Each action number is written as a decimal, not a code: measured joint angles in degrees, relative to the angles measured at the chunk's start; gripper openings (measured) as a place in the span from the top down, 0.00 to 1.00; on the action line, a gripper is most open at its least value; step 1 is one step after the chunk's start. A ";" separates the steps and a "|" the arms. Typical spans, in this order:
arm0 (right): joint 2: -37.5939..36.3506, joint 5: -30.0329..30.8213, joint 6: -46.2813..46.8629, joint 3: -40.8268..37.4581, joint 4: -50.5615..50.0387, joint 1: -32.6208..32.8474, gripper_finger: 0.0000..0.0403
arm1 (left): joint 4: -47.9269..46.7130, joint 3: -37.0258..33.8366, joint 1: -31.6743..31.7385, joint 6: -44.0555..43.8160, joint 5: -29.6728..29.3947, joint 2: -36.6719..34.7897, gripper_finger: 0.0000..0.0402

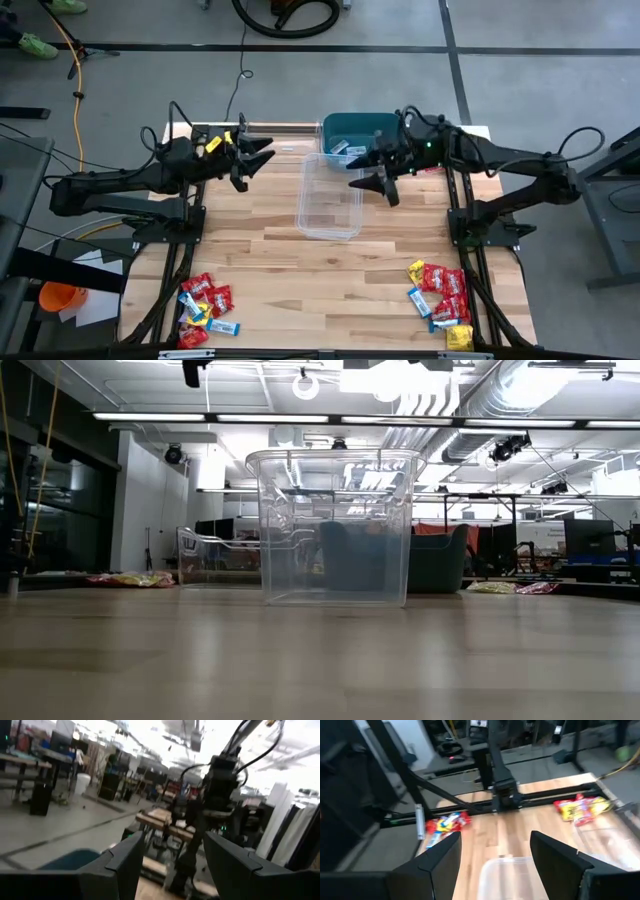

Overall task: Sort candy
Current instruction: Put the white chocolate into the blue bin

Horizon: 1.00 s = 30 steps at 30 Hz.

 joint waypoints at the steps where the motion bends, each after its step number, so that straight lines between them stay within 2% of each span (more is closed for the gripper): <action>1: 0.00 1.76 -0.63 0.00 0.00 0.62 0.43 | -0.63 0.00 0.00 -0.01 0.00 0.00 0.51; 6: -0.45 4.68 -0.47 0.00 0.31 0.68 0.43 | -1.03 0.08 0.00 -0.02 -0.02 0.00 0.51; 9: -0.66 4.70 -0.41 0.00 0.31 0.07 0.43 | -6.13 2.86 -0.85 0.54 0.13 1.08 0.51; 15: -0.66 4.68 -0.41 0.00 0.24 -1.17 0.43 | -39.84 18.76 -8.50 6.70 2.38 8.49 0.51; 19: -0.66 4.67 -1.63 0.00 0.19 -1.47 0.43 | -60.99 29.36 -15.88 5.10 3.71 15.05 0.51; 23: -0.66 4.65 -3.98 0.00 -0.29 -1.47 0.43 | -74.78 35.37 -25.56 -2.50 5.85 19.97 0.51; 27: -0.66 4.52 -5.27 0.00 -0.34 -1.78 0.43 | -81.33 36.26 -37.49 -10.22 7.50 24.87 0.51; 30: -0.66 4.51 -5.95 -0.02 -0.65 -2.12 0.43 | -81.83 36.33 -46.35 -13.33 7.62 29.66 0.51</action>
